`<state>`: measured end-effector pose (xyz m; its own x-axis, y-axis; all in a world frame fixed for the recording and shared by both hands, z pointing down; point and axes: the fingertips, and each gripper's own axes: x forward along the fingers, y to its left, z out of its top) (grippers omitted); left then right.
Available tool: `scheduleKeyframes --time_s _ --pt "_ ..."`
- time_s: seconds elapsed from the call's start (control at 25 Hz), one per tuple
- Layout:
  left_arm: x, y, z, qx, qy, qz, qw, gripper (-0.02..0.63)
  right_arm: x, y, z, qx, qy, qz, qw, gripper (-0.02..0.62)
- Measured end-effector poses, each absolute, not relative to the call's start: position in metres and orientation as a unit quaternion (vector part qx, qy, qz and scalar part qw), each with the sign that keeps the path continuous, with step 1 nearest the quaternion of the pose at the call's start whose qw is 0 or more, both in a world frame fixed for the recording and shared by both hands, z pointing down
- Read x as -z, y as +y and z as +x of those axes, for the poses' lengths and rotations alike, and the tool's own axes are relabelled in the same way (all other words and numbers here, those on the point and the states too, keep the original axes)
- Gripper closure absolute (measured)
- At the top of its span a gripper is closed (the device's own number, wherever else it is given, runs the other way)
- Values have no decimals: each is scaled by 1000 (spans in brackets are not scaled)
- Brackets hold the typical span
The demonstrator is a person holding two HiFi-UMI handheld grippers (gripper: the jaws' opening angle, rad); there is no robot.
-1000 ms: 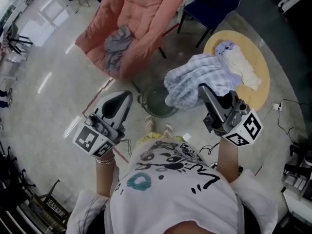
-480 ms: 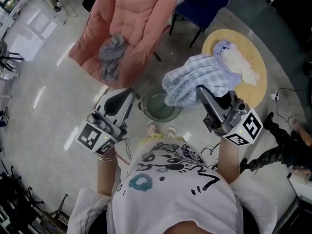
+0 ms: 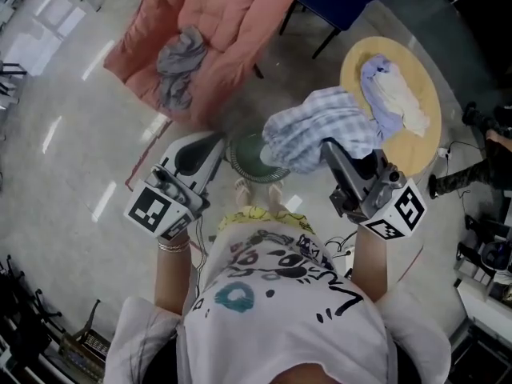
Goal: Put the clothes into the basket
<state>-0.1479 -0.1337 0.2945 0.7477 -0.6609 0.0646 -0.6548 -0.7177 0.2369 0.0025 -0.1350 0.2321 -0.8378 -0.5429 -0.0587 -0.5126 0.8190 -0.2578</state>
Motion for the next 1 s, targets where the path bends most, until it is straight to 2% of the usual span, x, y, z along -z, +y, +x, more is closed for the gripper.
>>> scheduleKeyframes --time_s 0.64,1.0 --pt "-371 -156 -141 13 -388 908 161 591 -360 -154 -27 204 953 -226 6 522" --pt "-444 -157 -139 -10 -407 896 179 591 -450 -150 -33 201 956 -200 -73 522"
